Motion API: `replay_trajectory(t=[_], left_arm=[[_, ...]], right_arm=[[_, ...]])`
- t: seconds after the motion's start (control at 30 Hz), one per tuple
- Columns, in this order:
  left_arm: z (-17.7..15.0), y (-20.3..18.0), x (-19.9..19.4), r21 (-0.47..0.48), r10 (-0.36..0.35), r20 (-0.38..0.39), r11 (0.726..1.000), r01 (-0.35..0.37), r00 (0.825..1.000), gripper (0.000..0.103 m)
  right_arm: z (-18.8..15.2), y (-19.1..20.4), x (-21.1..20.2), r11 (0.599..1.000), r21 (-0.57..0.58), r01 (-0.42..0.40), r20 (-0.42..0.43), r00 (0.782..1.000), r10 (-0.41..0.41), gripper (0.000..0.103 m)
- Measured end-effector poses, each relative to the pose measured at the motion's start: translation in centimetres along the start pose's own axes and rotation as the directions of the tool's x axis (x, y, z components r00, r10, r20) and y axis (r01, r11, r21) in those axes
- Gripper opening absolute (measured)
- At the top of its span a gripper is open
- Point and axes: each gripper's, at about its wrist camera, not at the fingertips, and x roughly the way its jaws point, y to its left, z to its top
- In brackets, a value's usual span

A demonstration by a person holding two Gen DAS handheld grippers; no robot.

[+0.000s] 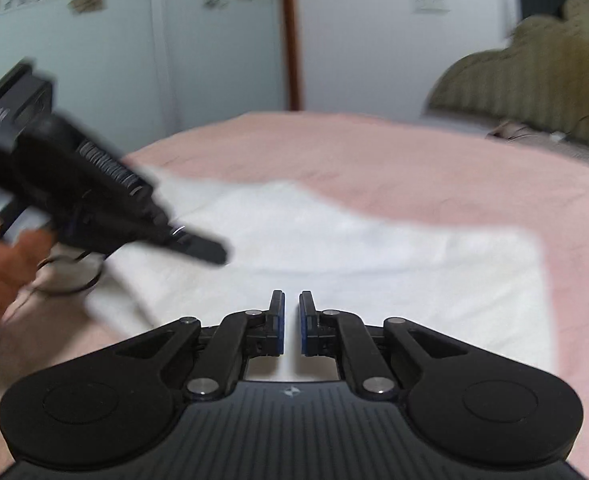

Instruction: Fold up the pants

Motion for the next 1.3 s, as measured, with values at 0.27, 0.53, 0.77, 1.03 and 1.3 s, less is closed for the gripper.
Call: replay_trajectory(t=[0.27, 0.53, 0.77, 1.03, 1.3], left_arm=[[0.0, 0.1, 1.5, 0.083, 0.045, 0.010, 0.995, -0.046, 0.999, 0.016], [-0.5, -0.5, 1.5, 0.127, 0.072, 0.029, 0.989, -0.075, 0.997, 0.021], [-0.7, -0.8, 1.5, 0.156, 0.082, 0.039, 0.984, -0.087, 0.996, 0.020], [-1.1, -1.7, 1.6, 0.222, 0.113, 0.065, 0.967, -0.125, 0.991, 0.021], [0.5, -3.1, -0.9, 0.264, 0.177, 0.198, 0.938, -0.227, 0.964, 0.021]], right_arm=[[0.6, -1.4, 0.3, 0.990, 0.054, 0.131, 0.023, 0.991, -0.133, 0.008], [2.0, -7.5, -0.3, 0.954, 0.235, 0.187, 0.027, 0.980, -0.199, 0.017], [2.5, -14.1, 3.4, 0.915, 0.297, 0.273, -0.111, 0.962, -0.250, 0.029], [-0.1, -10.6, -0.5, 0.941, 0.227, 0.251, -0.079, 0.968, -0.239, 0.030], [-2.2, -7.3, -1.8, 0.976, 0.104, 0.190, -0.096, 0.979, -0.181, 0.040]])
